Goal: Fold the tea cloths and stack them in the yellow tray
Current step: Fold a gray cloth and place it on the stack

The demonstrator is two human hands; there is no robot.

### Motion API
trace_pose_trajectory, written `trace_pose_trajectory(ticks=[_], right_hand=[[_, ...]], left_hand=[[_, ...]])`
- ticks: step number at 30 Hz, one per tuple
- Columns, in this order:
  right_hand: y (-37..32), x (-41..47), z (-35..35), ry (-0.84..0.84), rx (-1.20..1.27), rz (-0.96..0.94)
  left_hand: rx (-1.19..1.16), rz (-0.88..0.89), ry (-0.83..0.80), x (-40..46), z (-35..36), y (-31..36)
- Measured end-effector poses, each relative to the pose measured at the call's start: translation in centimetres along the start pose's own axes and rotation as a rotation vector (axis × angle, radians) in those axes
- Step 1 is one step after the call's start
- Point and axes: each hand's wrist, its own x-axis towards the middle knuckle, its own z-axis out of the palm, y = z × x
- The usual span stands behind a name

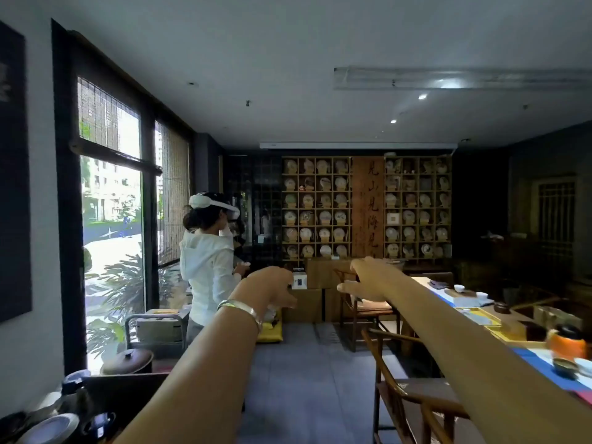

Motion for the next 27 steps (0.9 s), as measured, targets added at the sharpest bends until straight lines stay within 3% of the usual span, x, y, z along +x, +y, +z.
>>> trace_pose_trajectory(ticks=[10, 27], right_hand=[[4.3, 8.9, 4.8, 0.011, 0.011, 0.036], [15.6, 35.9, 16.1, -0.007, 0.023, -0.007]], left_hand=[[0.044, 0.028, -0.01, 10.3, 2.1, -2.8], [-0.022, -0.023, -0.079, 40.6, 8.2, -7.1]])
